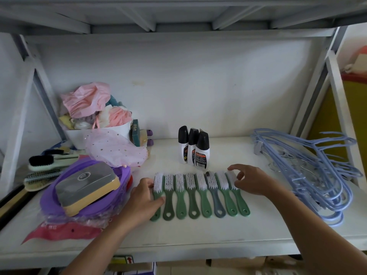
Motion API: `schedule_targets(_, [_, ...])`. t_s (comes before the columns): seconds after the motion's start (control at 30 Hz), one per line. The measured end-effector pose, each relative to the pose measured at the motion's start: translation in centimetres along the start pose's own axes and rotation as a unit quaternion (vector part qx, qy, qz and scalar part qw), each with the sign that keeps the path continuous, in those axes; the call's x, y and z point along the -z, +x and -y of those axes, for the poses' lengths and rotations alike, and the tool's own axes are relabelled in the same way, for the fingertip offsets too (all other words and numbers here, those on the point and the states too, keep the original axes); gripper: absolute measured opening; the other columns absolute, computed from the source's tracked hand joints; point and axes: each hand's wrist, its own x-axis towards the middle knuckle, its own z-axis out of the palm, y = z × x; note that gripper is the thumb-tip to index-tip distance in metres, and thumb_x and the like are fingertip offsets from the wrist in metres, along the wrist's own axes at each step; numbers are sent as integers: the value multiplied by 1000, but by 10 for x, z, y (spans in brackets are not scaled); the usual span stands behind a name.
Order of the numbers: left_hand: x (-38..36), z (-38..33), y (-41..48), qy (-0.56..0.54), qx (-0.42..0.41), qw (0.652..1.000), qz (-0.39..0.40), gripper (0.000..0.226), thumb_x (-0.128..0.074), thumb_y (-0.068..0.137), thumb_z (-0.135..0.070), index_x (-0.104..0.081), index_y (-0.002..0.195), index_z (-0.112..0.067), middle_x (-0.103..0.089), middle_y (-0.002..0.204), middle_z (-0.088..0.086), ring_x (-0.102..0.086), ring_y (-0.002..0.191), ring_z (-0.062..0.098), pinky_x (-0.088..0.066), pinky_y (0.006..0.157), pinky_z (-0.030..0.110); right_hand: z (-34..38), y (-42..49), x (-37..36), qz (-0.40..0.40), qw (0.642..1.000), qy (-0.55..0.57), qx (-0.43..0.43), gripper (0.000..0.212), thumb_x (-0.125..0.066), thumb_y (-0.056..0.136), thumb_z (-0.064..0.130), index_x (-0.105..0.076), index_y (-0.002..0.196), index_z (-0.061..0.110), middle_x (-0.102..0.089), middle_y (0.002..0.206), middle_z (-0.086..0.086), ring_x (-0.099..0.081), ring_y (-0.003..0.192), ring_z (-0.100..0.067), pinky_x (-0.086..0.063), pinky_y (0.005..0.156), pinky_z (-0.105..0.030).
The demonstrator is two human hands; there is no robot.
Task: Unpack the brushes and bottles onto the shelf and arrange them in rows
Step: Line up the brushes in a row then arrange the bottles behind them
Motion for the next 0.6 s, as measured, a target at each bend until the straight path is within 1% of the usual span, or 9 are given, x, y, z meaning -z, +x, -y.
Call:
schedule_targets(0.13, [2,-2,-1,1,7,1000,2,45,-70,85,-34,-39,117,-34,-54,119,-14,-50,123,15,-46,104,40,-2,1,-1,1,1000,-3,-2,53,-61,83,21,-55,131,41,-68,102,7,-62,95,-11,-44,82,-24])
schedule_targets(0.23, [2,-4,-3,-1,5,1000,3,44,-70,87,-32,-39,118,-32,-54,117,-15,-51,121,13,-47,101,36,-2,2,-2,1,1000,-10,-2,55,-62,81,21,-55,132,41,-68,102,8,-63,95,-10,-47,84,-25])
schedule_targets(0.37, [2,-6,-6,-4,-1,1000,-7,45,-71,87,-32,-39,119,-32,-54,116,-15,-53,119,12,-47,100,35,-2,3,-2,4,1000,-14,-2,58,-62,80,20,-53,133,42,-67,103,8,-63,96,-10,-49,85,-26])
schedule_targets(0.43, [2,-10,-7,-11,-3,1000,-9,45,-70,89,-28,-38,120,-31,-55,114,-15,-55,114,10,-48,99,34,-1,2,-1,5,1000,-15,0,58,-60,80,17,-53,133,41,-67,104,7,-63,96,-11,-47,84,-24])
schedule_targets(0.53, [3,-15,-9,-20,-2,1000,-8,47,-67,89,-14,-36,120,-29,-53,111,-15,-56,112,10,-48,97,31,0,0,-1,0,1000,-11,1,61,-55,79,9,-55,132,38,-67,106,5,-62,97,-13,-46,84,-23])
schedule_targets(0.6, [4,-17,-10,-24,1,1000,-8,48,-66,88,-12,-35,120,-29,-50,108,-18,-57,112,10,-48,96,30,1,0,-1,-1,1000,-11,1,62,-53,78,7,-55,132,37,-67,106,5,-62,97,-13,-47,84,-23])
